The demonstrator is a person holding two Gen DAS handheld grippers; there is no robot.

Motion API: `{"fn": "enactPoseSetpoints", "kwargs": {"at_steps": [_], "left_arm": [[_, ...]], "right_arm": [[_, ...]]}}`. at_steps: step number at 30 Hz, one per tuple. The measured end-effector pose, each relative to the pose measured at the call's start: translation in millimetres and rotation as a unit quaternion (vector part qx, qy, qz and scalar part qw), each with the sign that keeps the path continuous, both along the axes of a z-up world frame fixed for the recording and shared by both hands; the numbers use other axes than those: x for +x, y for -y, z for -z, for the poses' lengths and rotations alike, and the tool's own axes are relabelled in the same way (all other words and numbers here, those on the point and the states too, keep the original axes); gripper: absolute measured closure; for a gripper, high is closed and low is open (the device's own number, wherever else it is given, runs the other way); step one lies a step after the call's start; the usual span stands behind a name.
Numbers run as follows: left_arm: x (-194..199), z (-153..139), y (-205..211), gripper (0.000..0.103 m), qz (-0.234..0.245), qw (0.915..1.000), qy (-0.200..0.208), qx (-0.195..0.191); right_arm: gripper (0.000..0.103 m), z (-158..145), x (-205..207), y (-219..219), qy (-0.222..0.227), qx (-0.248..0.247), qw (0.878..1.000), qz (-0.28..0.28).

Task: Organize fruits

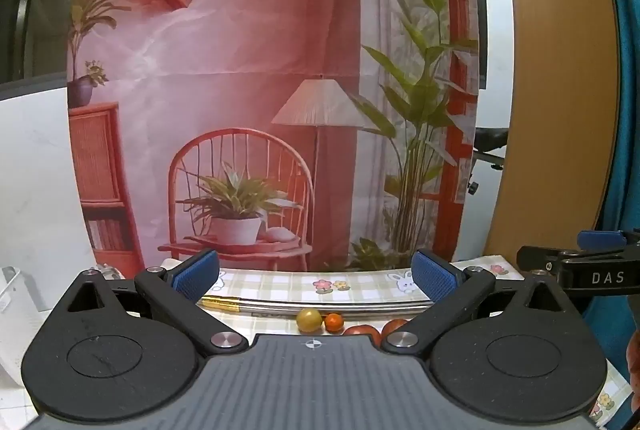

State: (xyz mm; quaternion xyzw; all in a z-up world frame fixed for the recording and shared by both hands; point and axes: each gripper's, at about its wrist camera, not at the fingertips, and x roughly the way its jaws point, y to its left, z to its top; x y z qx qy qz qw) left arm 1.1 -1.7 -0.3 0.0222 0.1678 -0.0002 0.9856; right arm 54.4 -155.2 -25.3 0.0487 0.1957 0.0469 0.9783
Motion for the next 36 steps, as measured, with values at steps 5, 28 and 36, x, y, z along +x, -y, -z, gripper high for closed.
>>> {"fn": "enactPoseSetpoints", "kwargs": {"at_steps": [5, 28, 36], "left_arm": [[2.3, -0.6, 4.8, 0.0, 0.003, 1.0, 0.009, -0.001], [-3.4, -2.2, -1.2, 0.0, -0.006, 0.9998, 0.015, -0.008], [-4.1, -1.2, -1.8, 0.0, -0.006, 0.9998, 0.015, -0.008]], "right_arm": [[0.0, 0.6, -1.5, -0.1, 0.006, -0.003, 1.0, -0.001], [0.0, 0.2, -3.8, 0.4, 0.01, -0.003, 1.0, -0.003], [0.0, 0.3, -3.8, 0.3, 0.01, -0.003, 1.0, -0.002]]}}
